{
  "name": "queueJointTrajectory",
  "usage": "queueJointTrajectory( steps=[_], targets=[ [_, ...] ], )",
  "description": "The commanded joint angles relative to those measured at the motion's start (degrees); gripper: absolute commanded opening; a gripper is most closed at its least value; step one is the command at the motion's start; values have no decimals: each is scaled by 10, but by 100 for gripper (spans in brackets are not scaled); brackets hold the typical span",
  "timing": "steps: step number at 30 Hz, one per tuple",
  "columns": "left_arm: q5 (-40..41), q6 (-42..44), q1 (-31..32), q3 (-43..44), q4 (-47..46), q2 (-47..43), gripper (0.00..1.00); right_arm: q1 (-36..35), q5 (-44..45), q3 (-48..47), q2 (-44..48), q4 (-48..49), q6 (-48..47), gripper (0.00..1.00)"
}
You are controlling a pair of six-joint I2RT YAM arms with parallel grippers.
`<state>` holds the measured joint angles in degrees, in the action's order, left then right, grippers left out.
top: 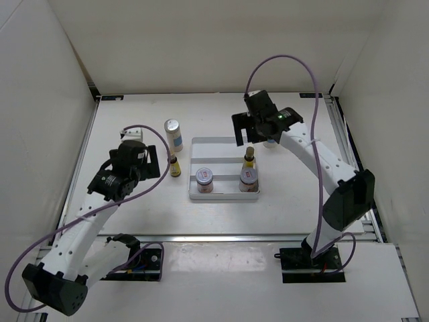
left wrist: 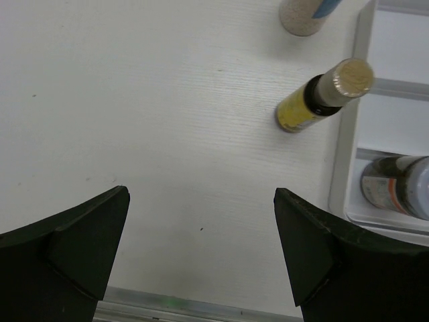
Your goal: Organize the condiment bottles
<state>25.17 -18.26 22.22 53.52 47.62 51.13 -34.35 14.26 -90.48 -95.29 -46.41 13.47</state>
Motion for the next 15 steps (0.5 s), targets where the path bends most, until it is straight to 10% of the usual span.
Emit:
queueJointTrajectory(
  steps=[1, 15],
  targets=[
    [-91, 9, -2, 30, -70, 27, 100, 1, 19, -66, 53, -23, 0, 100],
    [-137, 40, 3, 76, -255, 250, 100, 31, 21, -10, 132, -23, -6, 100]
  ],
)
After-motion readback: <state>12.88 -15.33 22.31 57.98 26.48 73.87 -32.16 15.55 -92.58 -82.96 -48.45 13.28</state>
